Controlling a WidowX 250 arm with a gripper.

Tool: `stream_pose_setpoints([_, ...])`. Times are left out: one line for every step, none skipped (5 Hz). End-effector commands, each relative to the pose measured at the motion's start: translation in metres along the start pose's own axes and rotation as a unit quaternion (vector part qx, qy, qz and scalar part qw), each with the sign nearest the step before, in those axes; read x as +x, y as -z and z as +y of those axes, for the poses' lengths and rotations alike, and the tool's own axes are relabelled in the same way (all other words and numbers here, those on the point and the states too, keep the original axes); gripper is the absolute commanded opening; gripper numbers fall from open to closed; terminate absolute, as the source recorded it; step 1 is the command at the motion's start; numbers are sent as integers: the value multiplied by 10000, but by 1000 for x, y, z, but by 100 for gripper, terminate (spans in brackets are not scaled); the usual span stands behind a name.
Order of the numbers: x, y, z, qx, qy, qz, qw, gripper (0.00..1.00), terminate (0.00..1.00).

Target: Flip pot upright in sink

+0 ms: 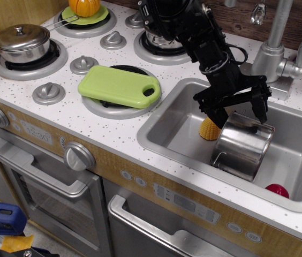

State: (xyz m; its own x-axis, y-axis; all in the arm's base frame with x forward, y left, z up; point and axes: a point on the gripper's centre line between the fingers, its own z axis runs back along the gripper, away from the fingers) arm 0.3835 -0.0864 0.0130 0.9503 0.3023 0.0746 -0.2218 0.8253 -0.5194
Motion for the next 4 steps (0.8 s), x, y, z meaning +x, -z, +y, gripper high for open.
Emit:
stream_pose_setpoints([1, 2, -25, -249, -241, -502, 9981, 100, 0])
stream_pose_setpoints([-4, 19, -44, -636, -740, -1088, 9893, 0, 0])
stream_pose_setpoints([-8, 28, -58, -713, -888, -1301, 9849, 0, 0])
stream_pose_setpoints([-8, 29, -58, -270, -784, -1296, 9881, 0, 0])
